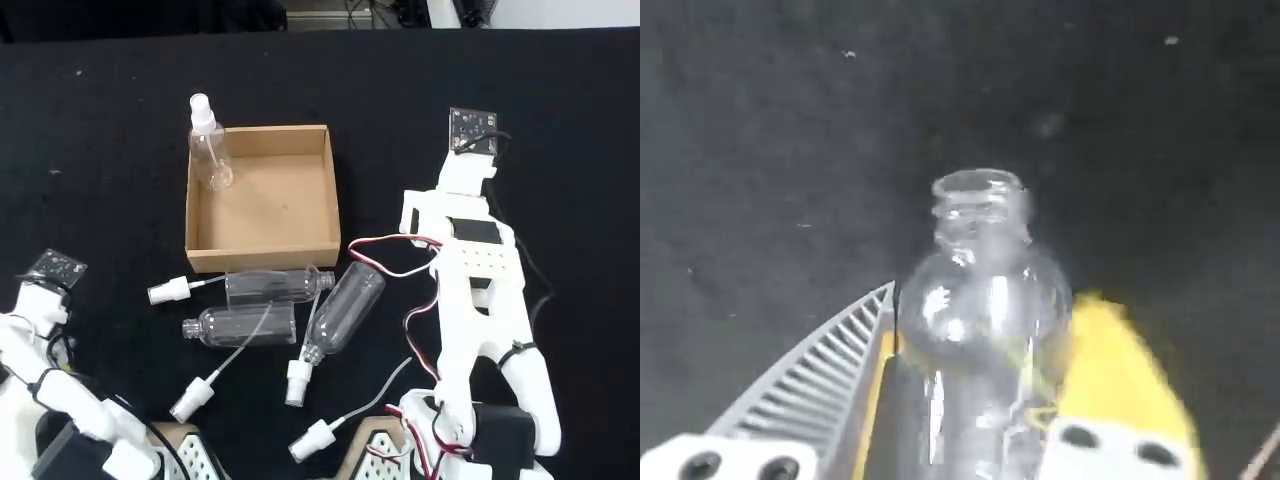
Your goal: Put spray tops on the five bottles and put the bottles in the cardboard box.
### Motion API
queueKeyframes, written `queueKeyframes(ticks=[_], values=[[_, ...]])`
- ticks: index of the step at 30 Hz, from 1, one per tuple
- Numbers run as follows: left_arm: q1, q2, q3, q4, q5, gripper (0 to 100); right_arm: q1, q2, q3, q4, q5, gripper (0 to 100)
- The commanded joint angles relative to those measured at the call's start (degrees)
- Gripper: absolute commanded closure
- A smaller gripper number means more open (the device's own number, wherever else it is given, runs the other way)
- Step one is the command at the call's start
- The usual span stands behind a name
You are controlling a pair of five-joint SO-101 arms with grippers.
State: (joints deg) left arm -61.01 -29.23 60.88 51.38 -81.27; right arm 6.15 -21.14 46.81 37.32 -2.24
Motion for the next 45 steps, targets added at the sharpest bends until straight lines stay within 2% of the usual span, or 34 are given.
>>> queueKeyframes(ticks=[1,4,6,8,11,16,22,31,34,37,40,45], values=[[0.31,-0.79,-4.09,8.0,-1.23,94,0.88,-2.59,-2.42,-1.23,-0.26,80.0],[0.48,-0.79,-10.95,17.76,-0.18,97,0.88,-3.65,-3.74,1.23,0.0,80.0],[0.66,-0.79,-15.08,21.45,4.57,96,0.88,-4.88,-6.11,5.8,0.09,80.0],[1.98,-0.79,-17.54,21.54,12.48,96,0.88,-5.93,-8.92,10.73,0.09,80.0],[3.21,-0.79,-19.03,17.32,26.55,96,0.79,-7.16,-13.05,16.97,0.7,80.0],[3.3,-0.79,-16.75,3.43,43.87,96,-1.76,-7.87,-19.91,27.96,12.13,80.0],[5.85,-0.79,-16.84,3.52,55.82,96,-15.47,-7.52,-26.51,43.69,26.9,80.1],[12.18,-0.18,-19.21,2.81,60.13,96,-40.44,-7.69,-25.45,55.47,40.7,80.1],[13.49,-0.09,-18.68,-1.93,64.09,96,-49.23,-7.43,-21.05,54.07,45.19,80.1],[12.7,-0.7,-17.27,-4.31,68.92,96,-54.95,-7.34,-14.9,45.36,45.54,80.1],[9.19,-0.18,-16.92,-4.84,71.65,96,-58.11,-6.2,-10.33,38.95,44.31,80.1],[3.03,-0.18,-18.42,-4.4,74.64,96,-60.57,0.13,-10.86,35.69,41.76,80.1]])
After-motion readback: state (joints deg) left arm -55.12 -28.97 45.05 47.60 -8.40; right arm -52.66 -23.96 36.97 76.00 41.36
